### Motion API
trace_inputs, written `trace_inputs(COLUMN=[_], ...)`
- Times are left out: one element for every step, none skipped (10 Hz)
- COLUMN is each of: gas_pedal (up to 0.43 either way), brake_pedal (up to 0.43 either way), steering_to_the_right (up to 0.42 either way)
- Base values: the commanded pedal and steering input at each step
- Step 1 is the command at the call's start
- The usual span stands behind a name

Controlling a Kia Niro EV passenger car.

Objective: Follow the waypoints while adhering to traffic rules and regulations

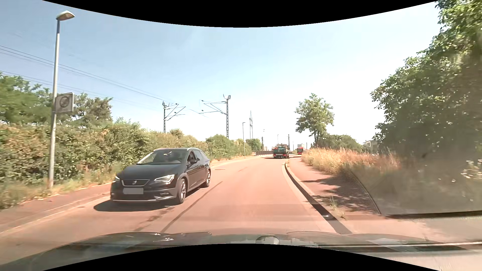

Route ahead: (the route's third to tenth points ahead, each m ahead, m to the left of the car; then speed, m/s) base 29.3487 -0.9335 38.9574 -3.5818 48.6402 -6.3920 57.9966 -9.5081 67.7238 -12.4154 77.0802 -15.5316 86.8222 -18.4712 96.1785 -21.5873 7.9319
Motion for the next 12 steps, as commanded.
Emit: trace_inputs(gas_pedal=[0.150, 0.150, 0.138, 0.130, 0.130, 0.130, 0.118, 0.118, 0.118, 0.118, 0.118, 0.118], brake_pedal=[0.000, 0.000, 0.000, 0.000, 0.000, 0.000, 0.000, 0.000, 0.000, 0.000, 0.000, 0.000], steering_to_the_right=[0.034, 0.034, 0.034, 0.032, 0.031, 0.031, 0.031, 0.030, 0.031, 0.032, 0.032, 0.031])
